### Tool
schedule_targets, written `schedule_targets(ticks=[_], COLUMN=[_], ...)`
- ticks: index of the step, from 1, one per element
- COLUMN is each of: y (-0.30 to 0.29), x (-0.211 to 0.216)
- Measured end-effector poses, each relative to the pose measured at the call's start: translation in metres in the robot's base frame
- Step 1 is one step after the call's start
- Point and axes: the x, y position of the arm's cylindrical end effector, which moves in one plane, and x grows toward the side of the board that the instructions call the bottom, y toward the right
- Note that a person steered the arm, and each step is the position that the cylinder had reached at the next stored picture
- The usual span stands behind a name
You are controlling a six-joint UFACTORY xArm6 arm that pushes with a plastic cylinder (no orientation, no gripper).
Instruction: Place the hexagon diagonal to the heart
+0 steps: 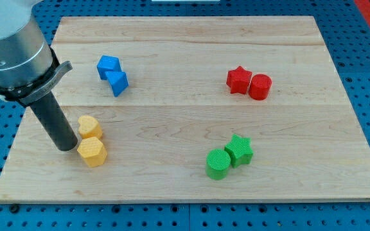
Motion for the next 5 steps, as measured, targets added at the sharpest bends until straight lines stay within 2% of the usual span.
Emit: schedule_targets(ticks=[5], y=[0.0014], x=[0.0098])
